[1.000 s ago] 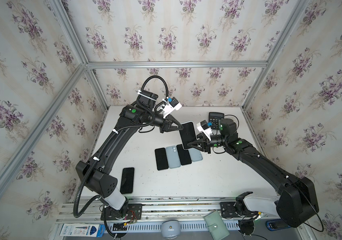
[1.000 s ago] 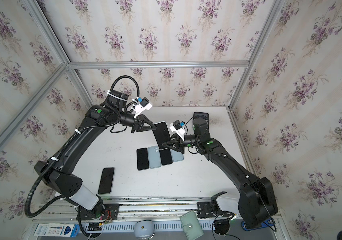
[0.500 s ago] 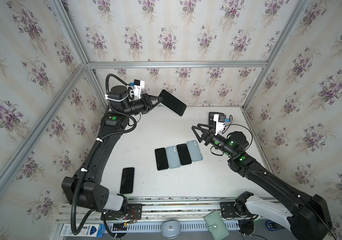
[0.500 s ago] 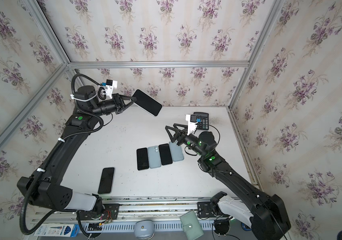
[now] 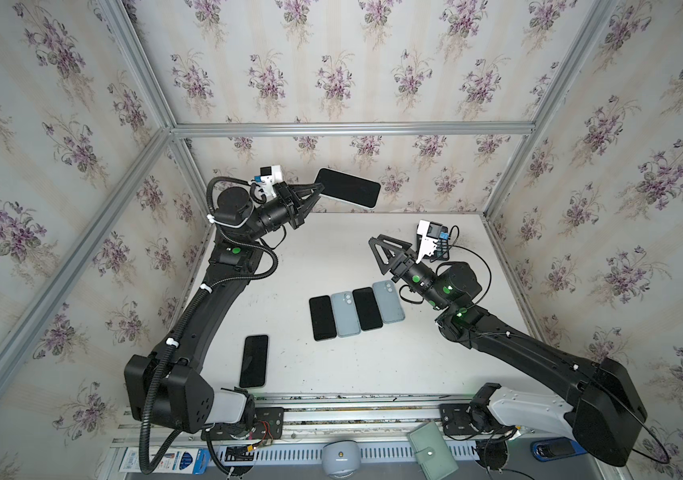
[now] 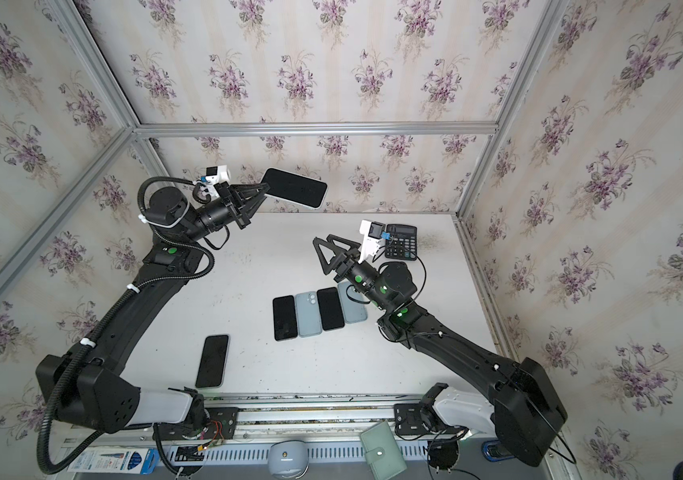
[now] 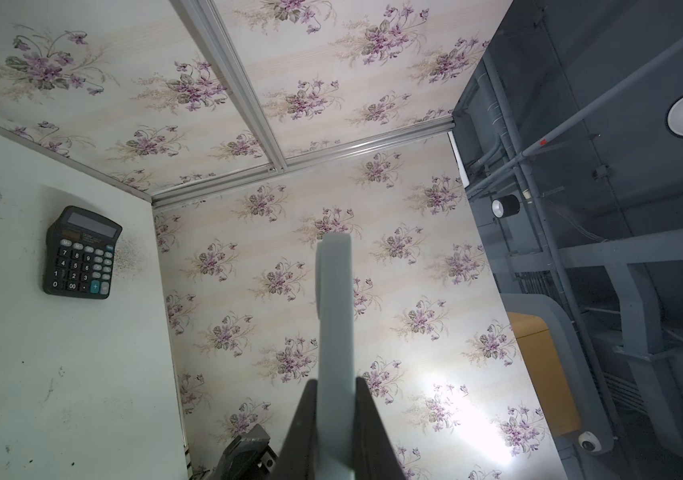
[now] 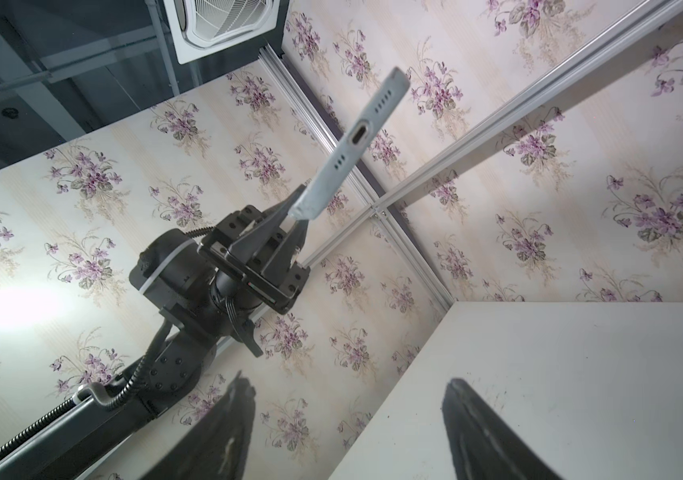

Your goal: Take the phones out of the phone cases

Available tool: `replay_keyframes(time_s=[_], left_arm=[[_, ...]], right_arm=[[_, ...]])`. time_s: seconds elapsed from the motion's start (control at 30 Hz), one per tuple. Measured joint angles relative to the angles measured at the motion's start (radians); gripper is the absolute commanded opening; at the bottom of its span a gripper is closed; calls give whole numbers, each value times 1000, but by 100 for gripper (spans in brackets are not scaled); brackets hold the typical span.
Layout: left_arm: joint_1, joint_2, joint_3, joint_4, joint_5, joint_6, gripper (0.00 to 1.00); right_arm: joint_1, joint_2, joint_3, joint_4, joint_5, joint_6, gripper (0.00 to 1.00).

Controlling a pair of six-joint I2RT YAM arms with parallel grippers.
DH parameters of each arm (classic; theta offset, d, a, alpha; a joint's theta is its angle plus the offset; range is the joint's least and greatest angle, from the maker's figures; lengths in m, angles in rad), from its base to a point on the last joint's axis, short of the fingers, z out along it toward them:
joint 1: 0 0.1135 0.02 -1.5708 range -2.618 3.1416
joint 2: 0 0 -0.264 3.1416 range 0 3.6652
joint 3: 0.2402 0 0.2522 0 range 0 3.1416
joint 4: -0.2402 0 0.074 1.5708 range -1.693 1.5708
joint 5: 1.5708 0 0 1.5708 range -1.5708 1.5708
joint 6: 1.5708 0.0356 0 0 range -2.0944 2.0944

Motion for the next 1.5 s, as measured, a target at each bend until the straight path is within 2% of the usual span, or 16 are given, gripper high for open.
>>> replay_keyframes(time_s=[0.5, 0.9, 1.17, 1.4, 1.5], left_arm=[[-14, -33, -60, 35, 12, -13, 0], [-18, -51, -89, 50, 14, -13, 0], [-19, -53, -92, 60, 19, -13, 0], [-20, -53, -92, 78, 23, -13, 0], [-21, -53, -92, 88, 23, -13, 0]], right_arm=[[-16, 63, 107, 84, 11, 116, 71], [-17, 110, 124, 145, -15, 196, 40], [-17, 113, 124, 155, -16, 215, 28], [-17, 117, 124, 166, -15, 226, 23], [-17, 119, 123, 175, -15, 231, 17]])
